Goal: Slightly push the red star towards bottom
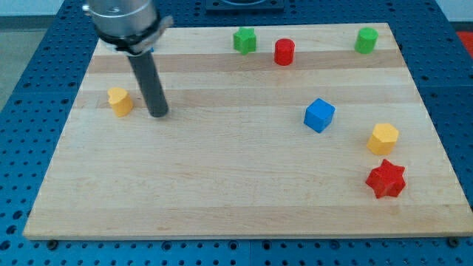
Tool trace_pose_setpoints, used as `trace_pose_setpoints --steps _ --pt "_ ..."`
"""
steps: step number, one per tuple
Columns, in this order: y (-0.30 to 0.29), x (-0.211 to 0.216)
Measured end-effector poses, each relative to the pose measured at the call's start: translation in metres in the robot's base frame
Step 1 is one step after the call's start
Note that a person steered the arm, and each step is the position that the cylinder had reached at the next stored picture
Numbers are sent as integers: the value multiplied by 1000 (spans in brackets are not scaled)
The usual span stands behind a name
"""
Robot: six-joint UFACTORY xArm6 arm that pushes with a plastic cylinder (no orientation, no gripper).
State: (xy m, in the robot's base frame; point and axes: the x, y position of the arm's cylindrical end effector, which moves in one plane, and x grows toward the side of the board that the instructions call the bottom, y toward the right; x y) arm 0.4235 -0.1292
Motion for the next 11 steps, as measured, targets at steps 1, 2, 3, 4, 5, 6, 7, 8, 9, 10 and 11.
trace_pose_setpoints --steps 1,2,3,4,5,6,7,8,9,10,11 --pt "47 29" --pt "91 62" --pt "141 89" --pt "190 96" --pt "234 97" --pt "273 97" --pt "312 99" --pt "344 99" --pt "347 98" --pt "342 94" --pt "326 89"
